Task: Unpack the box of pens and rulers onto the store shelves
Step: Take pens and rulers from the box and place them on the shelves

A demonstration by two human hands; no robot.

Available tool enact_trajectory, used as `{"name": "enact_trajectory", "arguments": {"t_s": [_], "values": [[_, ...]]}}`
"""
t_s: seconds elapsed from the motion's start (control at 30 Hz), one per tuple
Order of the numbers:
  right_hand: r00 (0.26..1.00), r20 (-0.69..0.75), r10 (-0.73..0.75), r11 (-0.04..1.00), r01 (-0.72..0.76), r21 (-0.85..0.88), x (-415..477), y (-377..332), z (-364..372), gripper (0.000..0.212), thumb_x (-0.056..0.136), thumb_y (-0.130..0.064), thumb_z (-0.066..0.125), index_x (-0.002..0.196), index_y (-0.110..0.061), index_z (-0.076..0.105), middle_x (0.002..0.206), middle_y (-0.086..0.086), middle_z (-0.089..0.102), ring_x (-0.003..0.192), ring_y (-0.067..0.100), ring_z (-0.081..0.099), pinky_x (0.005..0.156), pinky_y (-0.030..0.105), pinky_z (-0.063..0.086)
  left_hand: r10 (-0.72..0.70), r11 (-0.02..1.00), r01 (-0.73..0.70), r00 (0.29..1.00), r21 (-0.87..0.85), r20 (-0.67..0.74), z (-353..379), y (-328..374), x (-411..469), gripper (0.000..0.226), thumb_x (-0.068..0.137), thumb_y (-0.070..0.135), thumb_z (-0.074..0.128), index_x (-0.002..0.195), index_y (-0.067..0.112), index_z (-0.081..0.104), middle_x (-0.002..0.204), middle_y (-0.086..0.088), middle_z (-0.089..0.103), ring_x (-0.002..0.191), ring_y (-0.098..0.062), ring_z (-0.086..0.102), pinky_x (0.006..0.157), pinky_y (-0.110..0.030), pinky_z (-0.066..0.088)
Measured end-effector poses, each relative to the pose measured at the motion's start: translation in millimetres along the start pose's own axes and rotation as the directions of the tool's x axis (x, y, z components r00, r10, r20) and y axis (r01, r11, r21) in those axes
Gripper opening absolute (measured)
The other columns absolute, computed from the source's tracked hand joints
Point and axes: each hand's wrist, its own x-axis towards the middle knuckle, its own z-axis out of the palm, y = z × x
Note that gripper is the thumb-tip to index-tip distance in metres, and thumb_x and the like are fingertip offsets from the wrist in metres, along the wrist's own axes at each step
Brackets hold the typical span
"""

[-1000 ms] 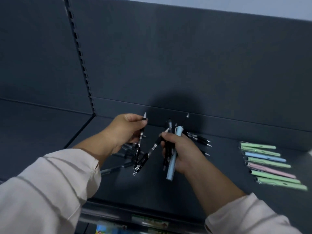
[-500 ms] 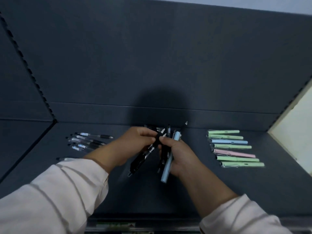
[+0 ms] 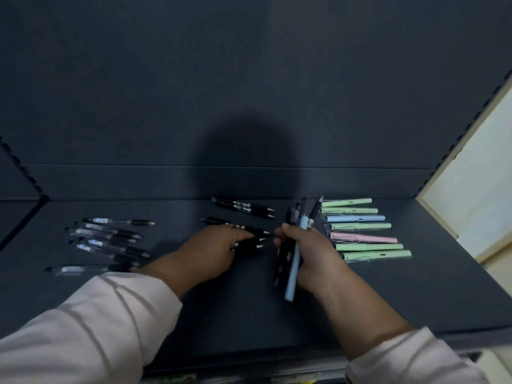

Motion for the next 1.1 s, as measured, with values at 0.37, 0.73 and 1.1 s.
{"name": "enact_trajectory", "arguments": {"t_s": [0.37, 0.73, 1.1], "values": [[0.999, 0.04, 0.014, 0.998, -0.012, -0.064, -2.3, -1.7, -10.9, 0.018, 0.084, 0.001, 0.064, 0.093, -0.012, 0.056, 0.086, 0.008, 0.069, 0.063, 0.017, 0.063, 0.05, 0.027, 0.052, -0.038, 0.98, 0.07, 0.984, 0.185, -0.174, 4.9, -10.8, 11.4, 0.037, 0.08, 0.022, 0.07, 0.117, 0.025, 0.062, 0.102, 0.001, 0.059, 0.101, -0.019, 0.055, 0.088, -0.03, 0.044], [0.971, 0.237, -0.026, 1.0, 0.026, 0.003, -9.0, -9.4, 19.0, 0.017, 0.093, 0.004, 0.048, 0.1, -0.011, 0.05, 0.087, 0.003, 0.066, 0.073, 0.018, 0.06, 0.06, 0.034, 0.05, -0.326, 0.847, 0.273, 0.945, -0.456, -0.039, -5.4, 29.2, 1.7, 0.017, 0.086, 0.037, 0.063, 0.08, 0.021, 0.059, 0.08, 0.0, 0.066, 0.077, -0.019, 0.064, 0.074, -0.036, 0.052], [0.928, 0.367, -0.061, 0.998, 0.06, 0.014, -17.5, -12.9, 48.2, 0.012, 0.093, -0.003, 0.054, 0.103, -0.01, 0.056, 0.086, 0.004, 0.067, 0.081, 0.021, 0.062, 0.069, 0.037, 0.051, -0.277, 0.76, 0.297, 0.953, -0.579, 0.125, -27.6, 53.5, -23.0, 0.011, 0.091, 0.016, 0.06, 0.085, 0.021, 0.053, 0.072, 0.004, 0.056, 0.06, -0.004, 0.052, 0.053, -0.019, 0.044]]}}
